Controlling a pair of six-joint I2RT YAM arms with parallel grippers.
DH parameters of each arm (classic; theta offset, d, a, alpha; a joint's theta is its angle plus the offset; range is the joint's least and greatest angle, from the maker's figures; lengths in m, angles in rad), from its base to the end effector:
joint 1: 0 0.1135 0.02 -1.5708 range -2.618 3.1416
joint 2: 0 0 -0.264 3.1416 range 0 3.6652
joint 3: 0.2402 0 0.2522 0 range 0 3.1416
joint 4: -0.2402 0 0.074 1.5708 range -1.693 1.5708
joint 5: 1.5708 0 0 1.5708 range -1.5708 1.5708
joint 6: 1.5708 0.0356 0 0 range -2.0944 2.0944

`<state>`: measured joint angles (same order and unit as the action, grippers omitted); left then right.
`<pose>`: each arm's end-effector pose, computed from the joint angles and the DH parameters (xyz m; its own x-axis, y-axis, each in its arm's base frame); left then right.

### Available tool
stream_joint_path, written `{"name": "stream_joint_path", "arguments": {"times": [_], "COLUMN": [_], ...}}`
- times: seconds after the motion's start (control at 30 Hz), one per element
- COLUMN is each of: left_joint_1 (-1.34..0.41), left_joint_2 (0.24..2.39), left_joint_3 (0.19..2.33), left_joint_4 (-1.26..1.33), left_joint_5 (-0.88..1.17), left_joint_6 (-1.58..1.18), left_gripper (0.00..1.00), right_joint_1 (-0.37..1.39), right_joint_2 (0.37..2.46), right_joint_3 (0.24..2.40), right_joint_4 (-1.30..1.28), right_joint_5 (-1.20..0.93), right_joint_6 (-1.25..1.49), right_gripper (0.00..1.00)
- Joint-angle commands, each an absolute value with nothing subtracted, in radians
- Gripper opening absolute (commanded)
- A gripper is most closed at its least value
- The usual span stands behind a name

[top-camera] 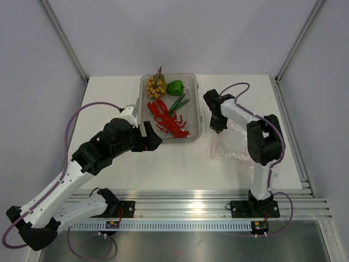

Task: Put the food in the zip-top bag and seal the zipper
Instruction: Pick up the zipper food storage bag at the center of the board.

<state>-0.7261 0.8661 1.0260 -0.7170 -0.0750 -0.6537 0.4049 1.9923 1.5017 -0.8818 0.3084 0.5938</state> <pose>0.1320 -0.1137 0.3550 -0.6876 -0.2005 -0.6979 0.2474 0.8389 -0.4847 0.3660 0.1451 0.1861 -0.9261 0.1831 -0.3299 0.2387 0.9615 -0.1364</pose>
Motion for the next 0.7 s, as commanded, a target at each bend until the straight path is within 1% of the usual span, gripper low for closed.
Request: {"name": "stream_joint_path", "arguments": {"times": [0.0,0.33,0.47,0.53,0.67], "left_joint_1": [-0.723,-0.723,-0.723,-0.723,-0.723], "left_joint_2": [0.876,0.951,0.994,1.021,1.110], "left_joint_3": [1.045,1.072,1.101,1.118,1.160], "left_joint_4": [-0.670,-0.632,-0.623,-0.603,-0.508], "left_joint_5": [-0.057,-0.006,0.044,0.064,0.193], "left_joint_6": [-0.637,-0.635,-0.626,-0.626,-0.643], "left_gripper": [0.89,0.89,0.90,0.90,0.90], "right_joint_1": [0.402,0.402,0.403,0.402,0.402], "right_joint_2": [1.884,1.668,1.547,1.461,1.336], "right_joint_3": [1.499,1.410,1.368,1.350,1.327], "right_joint_4": [-0.890,-0.891,-0.862,-0.844,-0.830], "right_joint_5": [0.353,0.341,0.266,0.186,0.042], "right_joint_6": [0.595,0.557,0.545,0.525,0.500], "right_gripper": [0.00,0.00,0.00,0.00,0.00]}}
